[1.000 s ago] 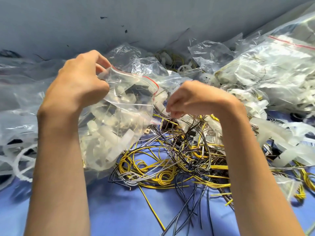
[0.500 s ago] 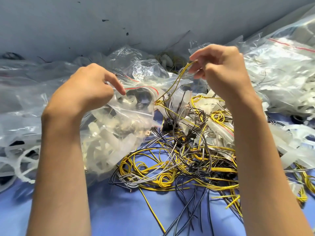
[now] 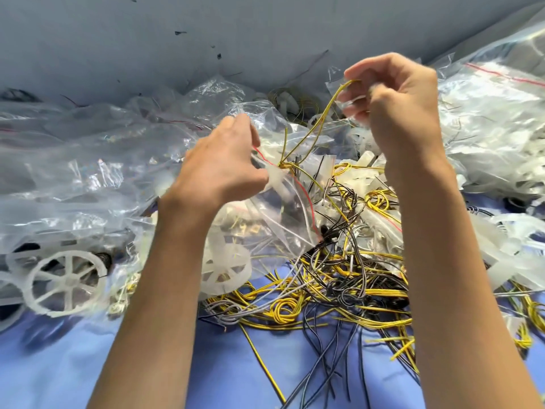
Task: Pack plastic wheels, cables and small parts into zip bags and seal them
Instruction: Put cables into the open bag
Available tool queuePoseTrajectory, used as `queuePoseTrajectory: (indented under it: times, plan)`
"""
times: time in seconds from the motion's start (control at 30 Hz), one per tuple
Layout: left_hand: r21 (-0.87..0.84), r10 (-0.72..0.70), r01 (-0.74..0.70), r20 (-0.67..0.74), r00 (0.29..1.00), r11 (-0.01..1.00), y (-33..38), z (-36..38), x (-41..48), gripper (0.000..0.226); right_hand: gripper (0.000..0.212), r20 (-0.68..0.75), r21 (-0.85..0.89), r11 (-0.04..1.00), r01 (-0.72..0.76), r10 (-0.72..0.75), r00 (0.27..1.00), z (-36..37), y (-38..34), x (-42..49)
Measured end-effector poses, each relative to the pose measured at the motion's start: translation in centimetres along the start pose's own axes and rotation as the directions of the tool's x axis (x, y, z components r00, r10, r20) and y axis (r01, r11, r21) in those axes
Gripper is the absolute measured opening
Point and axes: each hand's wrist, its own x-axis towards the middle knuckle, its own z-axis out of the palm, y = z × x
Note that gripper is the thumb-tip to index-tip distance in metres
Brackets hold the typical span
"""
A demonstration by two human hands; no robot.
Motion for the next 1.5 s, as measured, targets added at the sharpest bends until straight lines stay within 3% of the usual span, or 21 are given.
queuePoseTrajectory:
  times: [0.13, 0.27, 0.47, 0.63, 0.7, 0.83, 0.97, 1.07, 1.13, 1.3, 1.5]
  plan:
    - [-0.117, 0.092, -0.082, 0.087, 0.992, 0.990, 0.9, 1.5, 0.4, 0.060, 0.041, -0.001, -0.013, 1.000, 0.002, -0.002, 1.000, -0.1, -0.3, -0.1]
    - [-0.084, 0.075, -0.063, 0.138, 0.988, 0.994, 0.6, 3.0, 0.7, 0.039, 0.038, 0.006, 0.016, 1.000, -0.014, 0.014, 1.000, -0.3, -0.6, -0.2]
    - [-0.087, 0.073, -0.072, -0.001, 0.997, 0.994, 0.1, 2.9, 0.9, 0.012, 0.034, 0.061, -0.031, 0.999, -0.043, 0.045, 0.997, -0.6, -0.7, -0.2]
    - [-0.086, 0.055, -0.055, -0.001, 0.998, 0.995, 0.0, 2.5, 0.7, 0.012, 0.019, 0.149, -0.397, 0.915, -0.077, 0.146, 0.978, -0.9, -0.1, 0.0]
    - [-0.099, 0.056, -0.056, -0.010, 0.998, 0.994, 0.1, 2.2, 0.7, 0.013, 0.012, 0.188, -0.566, 0.823, -0.034, 0.169, 0.968, -0.8, -0.2, -0.3]
    - [-0.098, 0.052, -0.057, -0.051, 0.997, 0.994, 0.3, 1.8, 0.7, 0.011, 0.029, 0.196, -0.750, 0.658, 0.069, 0.122, 0.973, -0.2, -0.7, -0.8]
    - [-0.104, 0.032, -0.043, -0.104, 0.994, 0.994, 0.3, 1.4, 0.8, 0.016, 0.029, 0.229, -0.735, 0.656, 0.171, 0.003, 0.973, 0.1, -2.0, -1.1]
    - [-0.109, 0.016, -0.028, -0.105, 0.994, 0.994, 0.2, 1.1, 1.0, 0.030, 0.024, 0.344, -0.671, 0.681, 0.294, -0.066, 0.937, 0.3, -3.1, -1.6]
    - [-0.116, 0.033, -0.043, -0.088, 0.996, 0.992, 0.3, 0.9, 0.9, 0.037, 0.023, 0.444, -0.652, 0.674, 0.349, -0.034, 0.895, 0.6, -3.5, -2.0]
    - [-0.162, 0.068, -0.072, -0.030, 0.997, 0.984, 0.7, 1.1, 0.7, 0.042, 0.047, 0.669, -0.672, 0.607, 0.424, 0.253, 0.699, 1.6, -2.0, -2.6]
    - [-0.393, 0.102, -0.098, -0.011, 0.995, 0.914, 0.8, 0.5, 0.6, 0.054, 0.084, 0.673, -0.604, 0.710, 0.361, 0.212, 0.709, 1.9, -0.7, -2.3]
